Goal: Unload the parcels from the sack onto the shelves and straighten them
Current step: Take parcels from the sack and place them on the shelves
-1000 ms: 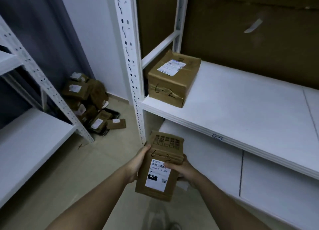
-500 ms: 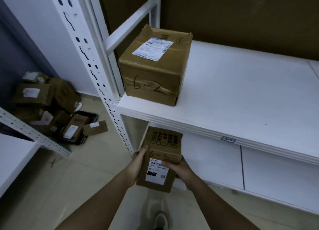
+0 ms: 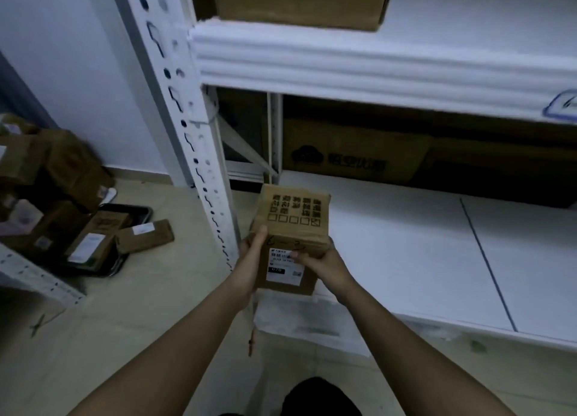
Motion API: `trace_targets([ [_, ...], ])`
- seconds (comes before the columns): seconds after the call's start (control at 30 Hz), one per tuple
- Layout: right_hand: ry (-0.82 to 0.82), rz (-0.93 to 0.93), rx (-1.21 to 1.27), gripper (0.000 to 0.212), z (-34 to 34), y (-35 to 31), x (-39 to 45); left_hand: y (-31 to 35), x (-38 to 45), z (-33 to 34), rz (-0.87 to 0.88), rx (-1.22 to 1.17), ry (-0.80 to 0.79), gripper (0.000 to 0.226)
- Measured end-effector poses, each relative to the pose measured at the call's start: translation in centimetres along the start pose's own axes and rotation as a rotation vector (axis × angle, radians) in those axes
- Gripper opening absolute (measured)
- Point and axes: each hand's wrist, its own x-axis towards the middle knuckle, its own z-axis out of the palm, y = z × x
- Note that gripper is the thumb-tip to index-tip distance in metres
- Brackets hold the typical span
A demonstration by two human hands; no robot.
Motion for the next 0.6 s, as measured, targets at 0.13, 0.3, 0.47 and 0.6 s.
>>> trace_targets([
  [0.13, 0.047, -0.069, -0.046, 0.054, 1.1, 3.7, 1.3, -3.6, 3.6, -0.8, 0.044, -0.033, -0.020, 0.069],
  [0.3, 0.069, -0.089, -0.069, 0.055, 2.2, 7.1, 2.4, -6.9, 6.9, -1.6, 0.030, -0.046, 0.033, 0.088],
  [0.47, 0.108, -0.106, -0.082, 0.047, 3.5, 9.0, 2.7, -8.1, 7.8, -2.4, 0.023, -0.151, 0.016, 0.087],
  [0.6, 0.144, -0.081, -0.117, 0.060, 3.8, 10.3, 2.8, -8.3, 7.7, -2.5, 0.003, -0.314, -0.035, 0.088],
])
